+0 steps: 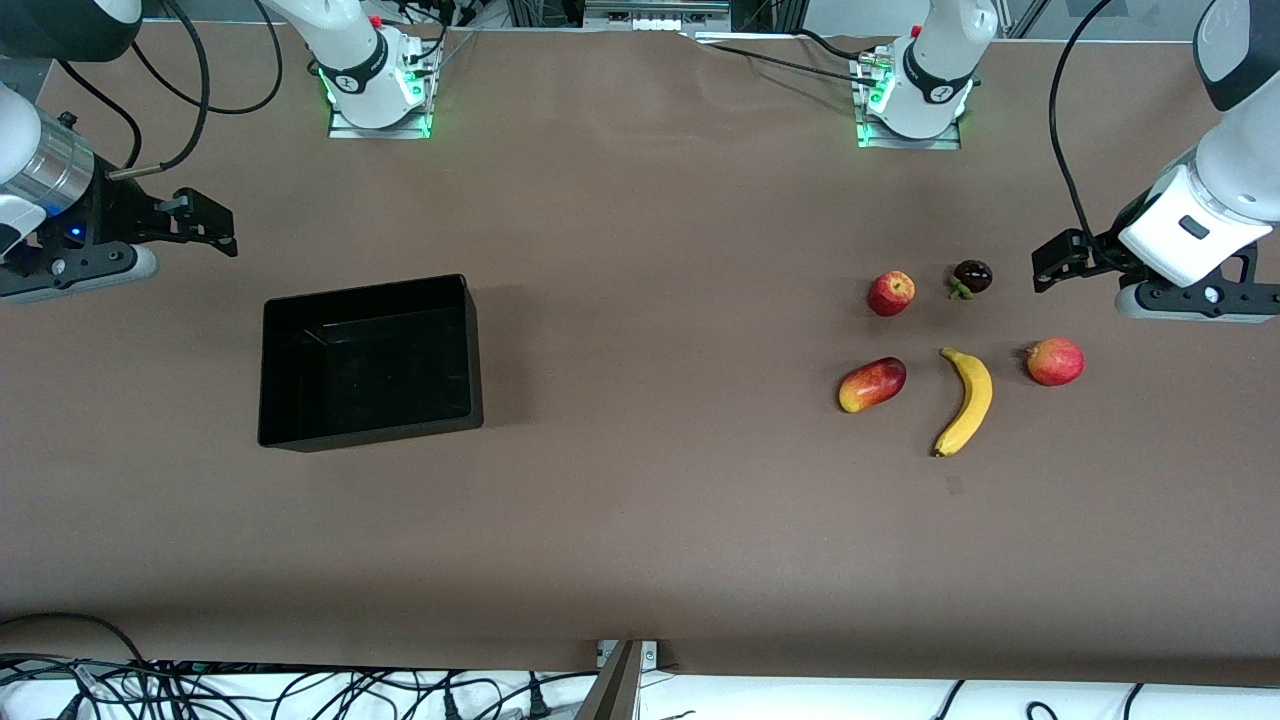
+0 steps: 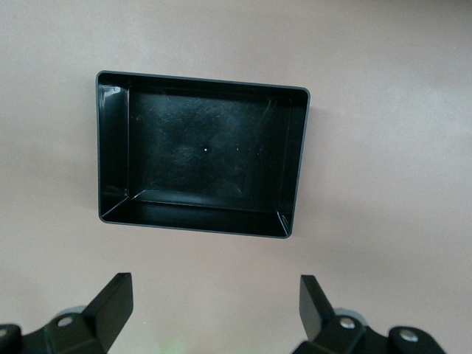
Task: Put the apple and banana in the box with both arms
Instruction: 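Reach the right gripper toward the rim of the black box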
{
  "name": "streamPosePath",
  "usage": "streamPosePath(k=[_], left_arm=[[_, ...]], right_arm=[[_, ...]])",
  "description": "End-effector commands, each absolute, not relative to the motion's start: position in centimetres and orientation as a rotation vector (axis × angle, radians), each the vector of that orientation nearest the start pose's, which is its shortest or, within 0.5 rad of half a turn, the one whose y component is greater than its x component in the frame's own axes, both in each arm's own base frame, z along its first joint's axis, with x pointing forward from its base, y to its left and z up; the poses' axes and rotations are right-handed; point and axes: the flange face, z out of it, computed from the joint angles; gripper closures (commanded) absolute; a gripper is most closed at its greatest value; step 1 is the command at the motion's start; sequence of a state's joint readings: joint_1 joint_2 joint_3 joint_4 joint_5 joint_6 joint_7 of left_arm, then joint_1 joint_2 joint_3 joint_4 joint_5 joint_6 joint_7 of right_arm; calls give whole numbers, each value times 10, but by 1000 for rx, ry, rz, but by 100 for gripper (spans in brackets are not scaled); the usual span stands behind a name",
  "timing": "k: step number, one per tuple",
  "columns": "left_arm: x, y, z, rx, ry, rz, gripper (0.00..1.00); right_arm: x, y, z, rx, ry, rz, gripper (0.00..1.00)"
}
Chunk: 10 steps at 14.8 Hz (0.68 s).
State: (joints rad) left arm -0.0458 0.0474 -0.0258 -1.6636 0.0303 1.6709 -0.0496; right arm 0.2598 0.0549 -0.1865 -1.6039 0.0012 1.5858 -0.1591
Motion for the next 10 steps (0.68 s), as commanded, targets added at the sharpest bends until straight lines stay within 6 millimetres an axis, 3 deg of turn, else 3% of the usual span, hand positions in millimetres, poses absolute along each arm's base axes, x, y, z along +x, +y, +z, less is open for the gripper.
streamPosePath(k=[1,10], left_arm=[[572,-38,569,-3087,69,66,0],[571,-38,569,-3086,69,74,0]], right_arm=[[566,44,587,-3133,-335,151,0],[571,38,595,-3147,-344,112,0]])
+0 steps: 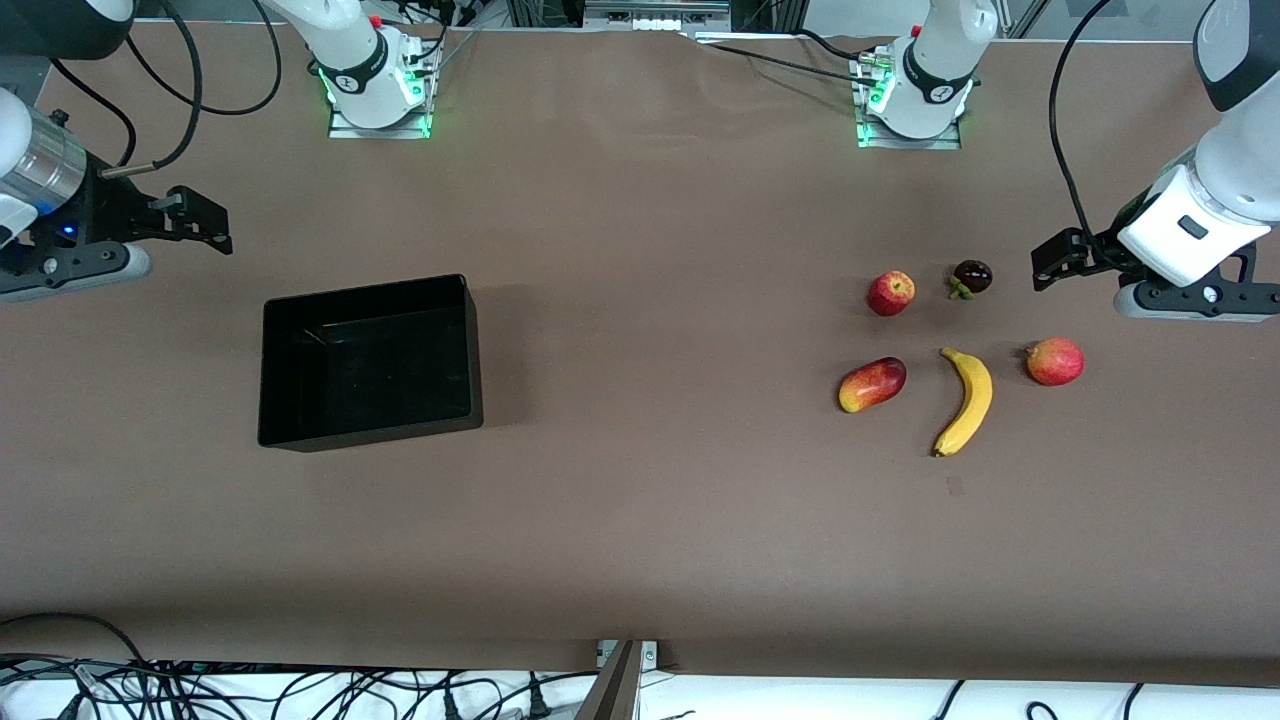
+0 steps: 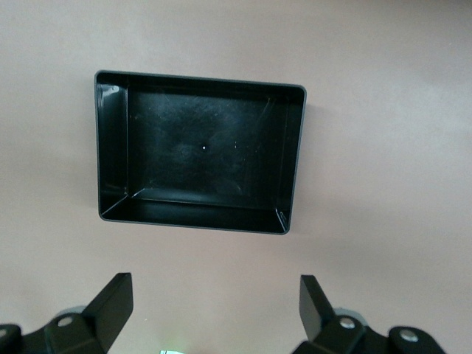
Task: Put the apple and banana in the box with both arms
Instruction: 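Reach the right gripper toward the rim of the black box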
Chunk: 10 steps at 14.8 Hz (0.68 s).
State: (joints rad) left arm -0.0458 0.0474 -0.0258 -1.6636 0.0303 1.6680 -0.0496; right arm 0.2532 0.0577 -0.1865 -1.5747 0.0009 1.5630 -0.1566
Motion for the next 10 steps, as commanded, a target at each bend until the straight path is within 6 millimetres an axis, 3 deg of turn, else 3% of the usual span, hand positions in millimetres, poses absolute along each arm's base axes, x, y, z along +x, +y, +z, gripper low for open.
streamPosePath(k=[1,4,10], left_arm=[[571,-38,568,-3086,69,76,0],[571,-38,569,-3086,69,74,0],[571,-40,568,-3086,74,76,0]], right_arm=[[573,37,589,-3149,-342,131,0],[585,34,565,-3181,-377,168,0],[614,-11,448,-3186,-346,226,0]])
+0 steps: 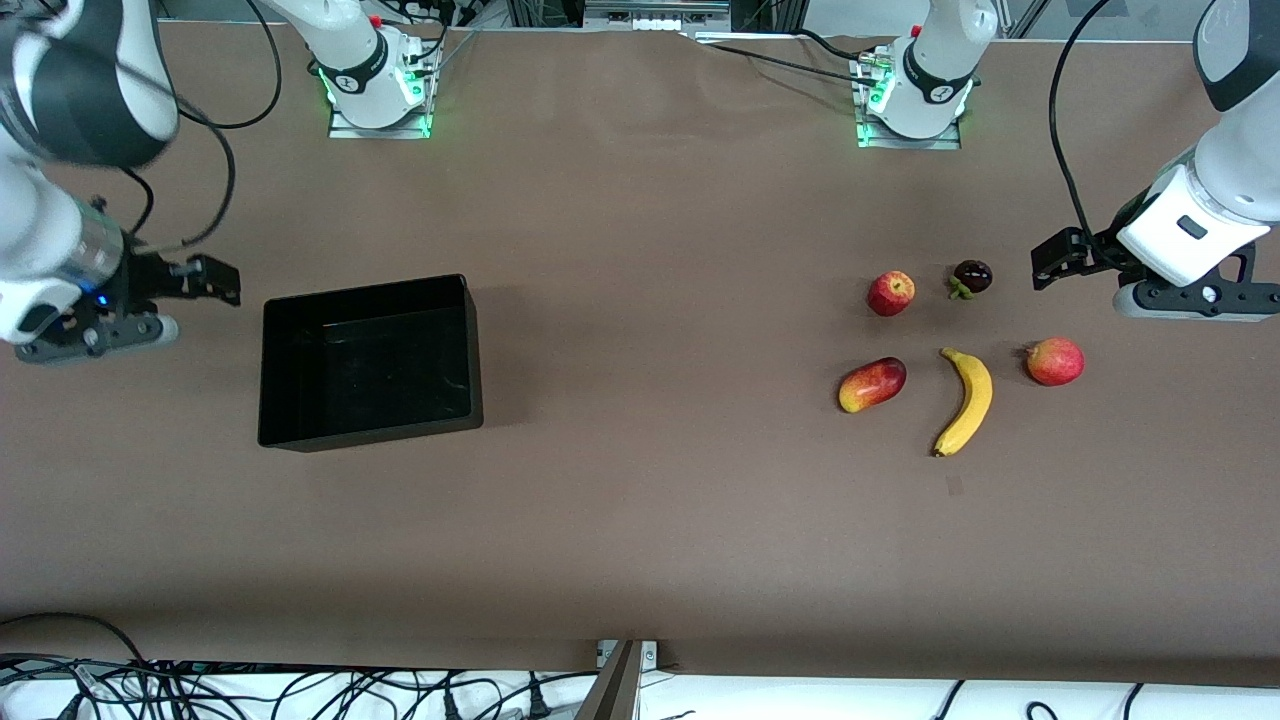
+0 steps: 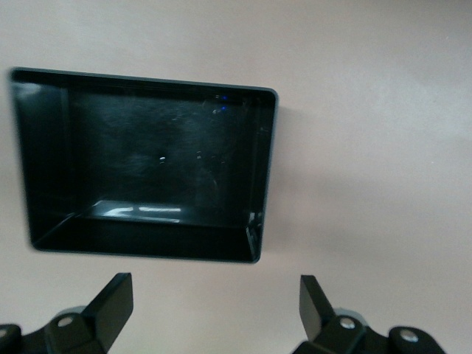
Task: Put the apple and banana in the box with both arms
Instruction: 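Lower the right gripper and grasp the black box's rim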
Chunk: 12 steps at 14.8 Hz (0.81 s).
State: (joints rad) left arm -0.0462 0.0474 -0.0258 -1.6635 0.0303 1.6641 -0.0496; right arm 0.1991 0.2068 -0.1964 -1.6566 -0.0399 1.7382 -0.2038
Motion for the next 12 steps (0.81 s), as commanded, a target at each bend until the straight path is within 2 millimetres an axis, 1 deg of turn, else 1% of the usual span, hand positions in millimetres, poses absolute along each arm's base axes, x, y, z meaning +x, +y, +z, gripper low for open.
streamPosePath(k=[1,2,3,6,8,10,11,12], left_arm=[[571,-43,568,-3086,81,76,0],[571,-43,568,-3086,81,76,0],[571,-43,568,-3086,81,76,0],[571,-42,568,-3086,81,76,0],[571,-41,568,-3088,79,76,0],[571,-42,568,-3088,81,76,0],[571,-42,568,-3088,88,76,0],[571,-41,568,-3088,93,76,0]], right_arm=[[617,-20,425,-3186,-331,229,0],[618,-27,403,-3186,-318,234,0],[617,-27,382,-3185,-320,231,0],[601,-36,327,-3175,-286,197,0],[594,-39,298,-3169,-263,174,0],[591,-41,277,-3172,-263,187,0],[588,-42,267,-3172,-263,197,2],[584,-43,261,-3172,-263,199,13]])
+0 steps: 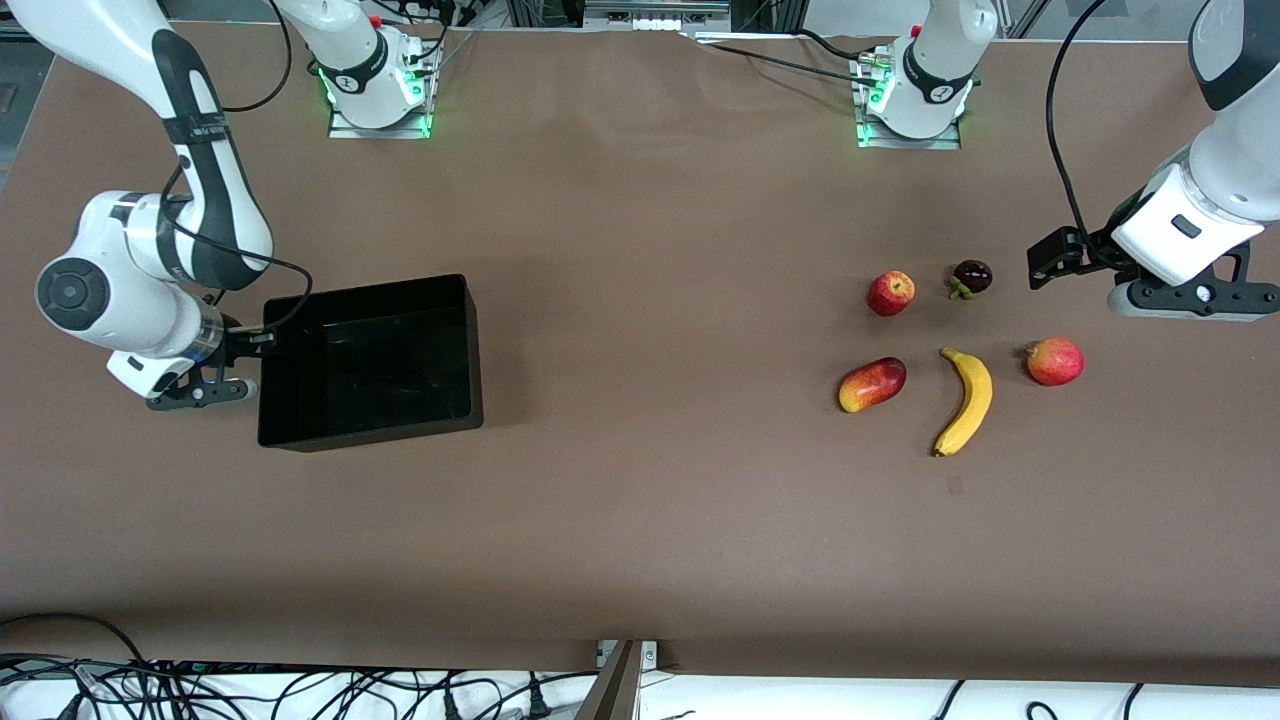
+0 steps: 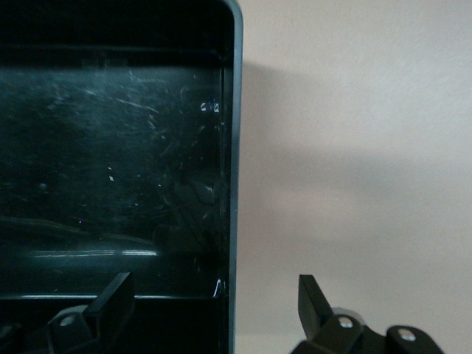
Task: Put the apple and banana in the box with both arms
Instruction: 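Lower the right gripper and grasp the black box's rim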
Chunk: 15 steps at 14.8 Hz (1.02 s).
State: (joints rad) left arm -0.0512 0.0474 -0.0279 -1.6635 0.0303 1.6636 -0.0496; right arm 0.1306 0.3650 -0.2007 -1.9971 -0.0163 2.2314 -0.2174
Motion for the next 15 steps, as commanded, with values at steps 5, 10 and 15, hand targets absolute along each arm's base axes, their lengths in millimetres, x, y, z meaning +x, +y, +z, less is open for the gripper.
streamPosePath(k=[5,10,15], left_arm=[[579,-34,572,-3093,78,54,0],[579,-37,572,-3093,85,58,0],[579,-37,572,-3093,85,58,0]], right_arm=[[580,-43,245,-3166,-245,203,100],[592,-41,264,-3161,-238,157,100],[633,25,325,-3050,-289,165,100]])
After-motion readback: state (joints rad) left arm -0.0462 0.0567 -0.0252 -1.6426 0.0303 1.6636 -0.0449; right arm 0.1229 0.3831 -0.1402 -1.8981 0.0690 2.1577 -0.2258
